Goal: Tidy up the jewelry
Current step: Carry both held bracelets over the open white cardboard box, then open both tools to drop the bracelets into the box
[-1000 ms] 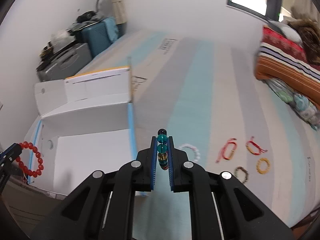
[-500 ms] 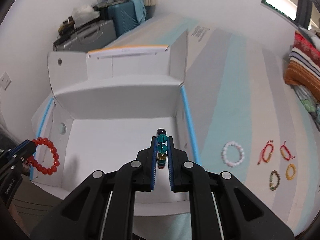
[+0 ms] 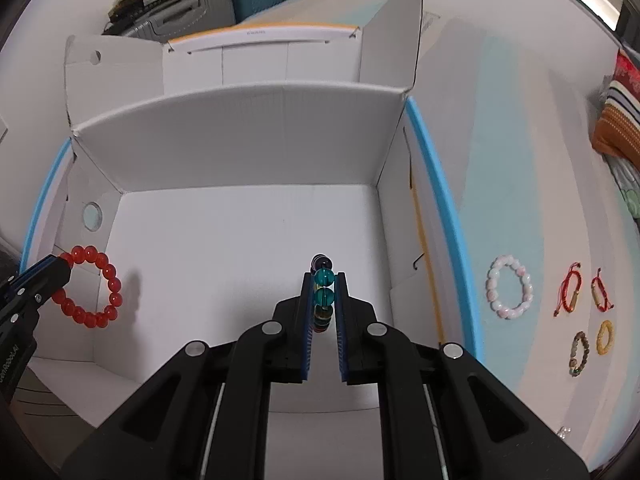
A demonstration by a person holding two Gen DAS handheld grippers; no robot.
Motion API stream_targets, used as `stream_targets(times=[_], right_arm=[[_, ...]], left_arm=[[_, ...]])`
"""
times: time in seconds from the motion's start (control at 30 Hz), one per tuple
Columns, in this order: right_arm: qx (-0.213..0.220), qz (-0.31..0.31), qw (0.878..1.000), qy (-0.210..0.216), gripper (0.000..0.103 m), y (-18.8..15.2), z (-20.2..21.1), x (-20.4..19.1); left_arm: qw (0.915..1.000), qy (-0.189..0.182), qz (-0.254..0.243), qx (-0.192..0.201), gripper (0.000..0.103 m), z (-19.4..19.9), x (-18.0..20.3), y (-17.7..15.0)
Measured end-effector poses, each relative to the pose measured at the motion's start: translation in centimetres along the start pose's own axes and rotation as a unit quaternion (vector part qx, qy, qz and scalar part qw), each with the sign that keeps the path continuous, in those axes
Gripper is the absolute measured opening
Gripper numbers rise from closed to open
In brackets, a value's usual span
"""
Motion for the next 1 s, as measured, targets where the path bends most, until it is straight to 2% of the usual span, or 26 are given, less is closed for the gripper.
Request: stream_targets(times=[0.37,0.63,0.67,0.7,0.73,0.83,0.87,0.9,0.93,0.97,1.0], right_arm=[[-0.017,0.003,1.0,-0.005,0.009,-0.4,-1.8,-0.4],[-0.018,0.005,1.0,0.0,0.01,-0.5,-1.4,-0.6],[-0.018,0.005,1.0,0.002,0.011,-0.4,-1.3,-0.6],[-0.017,0.006,1.0,0.006,0.017,-0.2,-1.1,-0.7],[-0.013,0.007,1.0,0.008,0.027,-0.2,-0.7,-0.7],[0.01,0.005,1.0,0.01,0.047,-0.2,1.2,-0.4],[0.016,0.004,1.0,0.01,0.051,-0.1,1.8,-0.2],[0.021,0.002,1.0,0.011,0.061,0.0,2.3,0.0],[0.031,0.001,0.999,0.01,0.068,0.0,3.3,0.4],[0.037,0.001,0.999,0.007,0.07,-0.1,3.9,0.6],[0.044,0.0,0.999,0.002,0.072,-0.1,4.6,1.0]], left_arm=[[0.9998,0.004,0.003,-0.018,0.013,-1.9,0.1,-0.2],[0.9999,0.008,0.003,-0.014,0.015,-1.4,0.1,-0.1],[0.9999,0.012,0.005,-0.009,0.015,-1.1,0.1,-0.1],[0.9999,0.014,0.007,-0.004,0.015,-0.6,0.0,0.0],[0.9999,0.013,0.008,-0.002,0.018,-0.3,-0.1,0.0],[0.9997,0.015,0.012,0.016,0.049,1.3,0.0,0.1],[0.9994,0.02,0.012,0.025,0.055,1.9,0.1,0.1],[0.9992,0.023,0.011,0.032,0.056,2.5,0.3,0.0],[0.999,0.022,0.01,0.036,0.064,3.0,0.6,0.0],[0.999,0.02,0.01,0.039,0.076,3.4,0.7,0.0],[0.9988,0.018,0.009,0.045,0.079,3.9,1.0,0.1]])
Point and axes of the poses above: each gripper's, at about its wrist camera, not at the fingertips, and z roughly against the way its jaws point, x to its right, y to its top, the point moved 2 cm from there along -z, roughly the way its jaws point, and after that the axes turned 7 degrees about y, right-handed, at the moved point
